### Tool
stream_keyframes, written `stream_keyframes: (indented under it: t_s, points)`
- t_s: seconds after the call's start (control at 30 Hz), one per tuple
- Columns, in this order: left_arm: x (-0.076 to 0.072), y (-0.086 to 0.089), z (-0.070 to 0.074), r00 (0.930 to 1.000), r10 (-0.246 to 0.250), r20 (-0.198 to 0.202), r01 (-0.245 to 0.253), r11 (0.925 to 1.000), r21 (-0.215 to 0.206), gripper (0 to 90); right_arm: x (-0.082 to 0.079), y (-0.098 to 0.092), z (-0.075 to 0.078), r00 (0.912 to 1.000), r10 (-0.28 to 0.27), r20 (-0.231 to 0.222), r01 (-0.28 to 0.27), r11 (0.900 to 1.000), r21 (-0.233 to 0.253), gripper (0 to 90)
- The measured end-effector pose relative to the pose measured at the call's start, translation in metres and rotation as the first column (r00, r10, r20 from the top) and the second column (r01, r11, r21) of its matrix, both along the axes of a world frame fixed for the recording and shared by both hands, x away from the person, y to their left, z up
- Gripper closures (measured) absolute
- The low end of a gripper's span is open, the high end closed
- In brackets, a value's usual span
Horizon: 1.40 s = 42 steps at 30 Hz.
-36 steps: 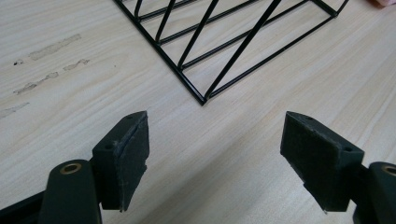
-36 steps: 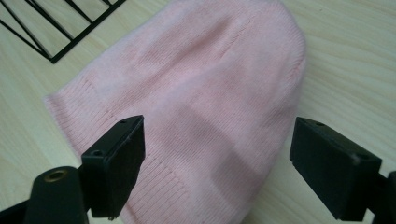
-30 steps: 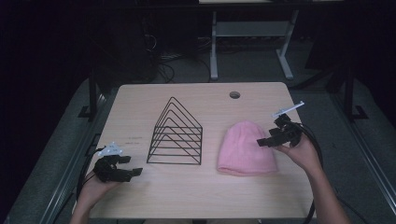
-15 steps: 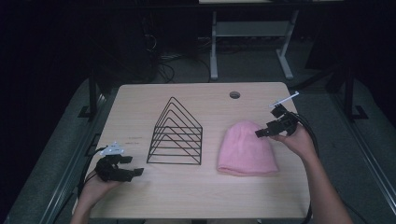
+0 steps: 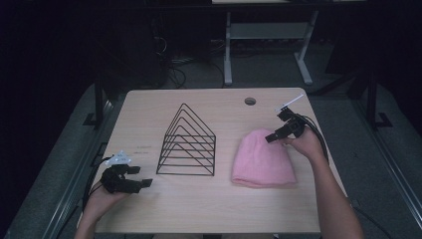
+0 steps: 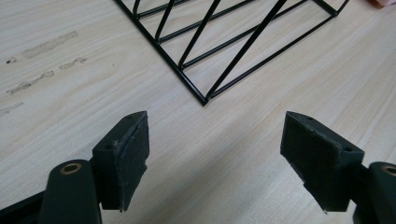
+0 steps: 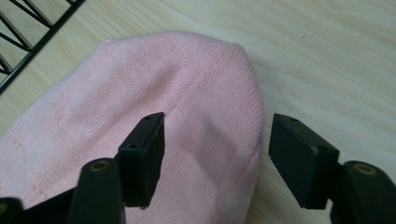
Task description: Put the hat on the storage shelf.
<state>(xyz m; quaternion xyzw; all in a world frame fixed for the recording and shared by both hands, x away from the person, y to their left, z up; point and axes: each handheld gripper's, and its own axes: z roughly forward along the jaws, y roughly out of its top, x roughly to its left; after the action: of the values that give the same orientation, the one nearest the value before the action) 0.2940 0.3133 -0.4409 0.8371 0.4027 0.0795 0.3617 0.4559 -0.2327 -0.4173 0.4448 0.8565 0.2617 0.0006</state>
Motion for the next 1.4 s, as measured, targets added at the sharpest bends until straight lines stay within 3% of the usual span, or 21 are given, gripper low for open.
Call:
stream_keyframes:
  t_s: [0.2,0.47,0.7,1.13,1.4]
  points:
    - [0.000,0.001,-0.001,1.0000,-0.001,-0.003,0.001,1.0000,-0.002,23.9,0.009,0.005,-0.014,0.9982,0.007,-0.060,-0.008,1.000,-0.013,48.5]
    - [0.001,0.001,-0.001,1.0000,0.000,-0.003,0.000,1.0000,-0.003,23.9,0.012,0.008,-0.022,0.9955,0.020,-0.093,-0.020,1.000,-0.001,61.4]
    - [0.002,0.001,-0.002,1.0000,-0.007,-0.007,0.007,1.0000,0.001,23.9,0.014,0.004,-0.027,0.9926,-0.002,-0.121,0.005,1.000,0.027,63.8]
    - [0.002,0.000,-0.003,0.9999,-0.005,-0.011,0.005,1.0000,0.001,23.9,0.011,-0.005,-0.030,0.9917,-0.022,-0.127,0.036,0.994,0.106,75.7]
    - [0.002,0.000,-0.002,0.9999,-0.013,-0.007,0.013,0.9999,0.006,23.9,0.004,-0.011,-0.024,0.9937,-0.029,-0.109,0.042,0.992,0.118,77.2]
